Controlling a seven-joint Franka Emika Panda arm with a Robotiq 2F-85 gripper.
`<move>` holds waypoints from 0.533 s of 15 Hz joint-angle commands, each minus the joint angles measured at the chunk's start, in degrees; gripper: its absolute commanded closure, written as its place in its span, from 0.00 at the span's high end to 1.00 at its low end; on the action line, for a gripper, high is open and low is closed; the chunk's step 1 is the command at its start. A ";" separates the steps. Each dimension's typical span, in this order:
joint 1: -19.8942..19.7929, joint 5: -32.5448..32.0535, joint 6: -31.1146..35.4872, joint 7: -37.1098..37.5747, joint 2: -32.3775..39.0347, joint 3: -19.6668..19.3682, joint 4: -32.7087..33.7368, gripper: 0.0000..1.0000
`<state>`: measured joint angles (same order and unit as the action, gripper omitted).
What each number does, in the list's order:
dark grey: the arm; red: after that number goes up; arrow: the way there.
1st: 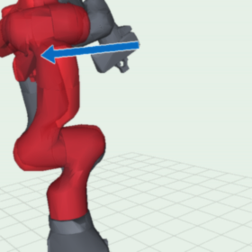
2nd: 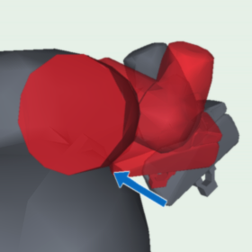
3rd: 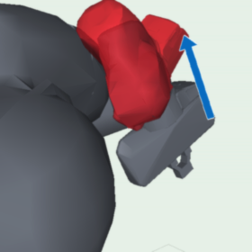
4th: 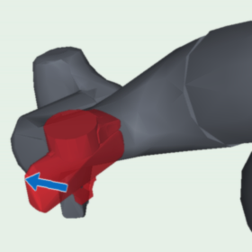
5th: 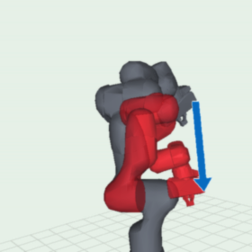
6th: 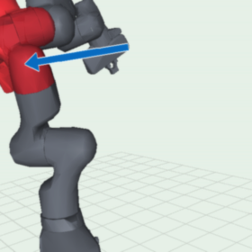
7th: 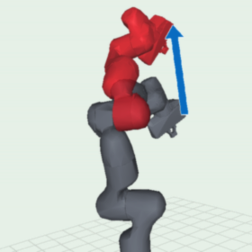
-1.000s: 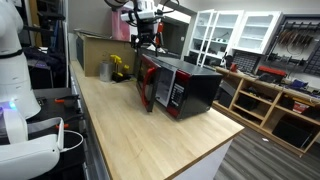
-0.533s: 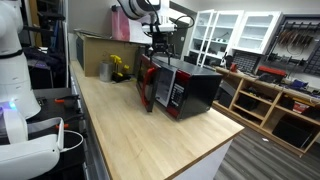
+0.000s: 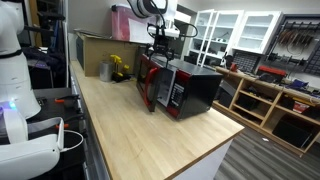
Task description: Open the microwave door
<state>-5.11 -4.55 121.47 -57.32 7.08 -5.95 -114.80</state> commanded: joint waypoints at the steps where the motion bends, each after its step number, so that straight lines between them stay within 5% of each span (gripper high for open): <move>1: -2.09 3.03 -5.90 -6.23 2.08 0.62 3.10 1.00; 8: -3.50 2.64 -10.53 -5.16 0.78 0.57 2.44 1.00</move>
<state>-7.81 -3.01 114.18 -59.42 8.83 -5.80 -113.15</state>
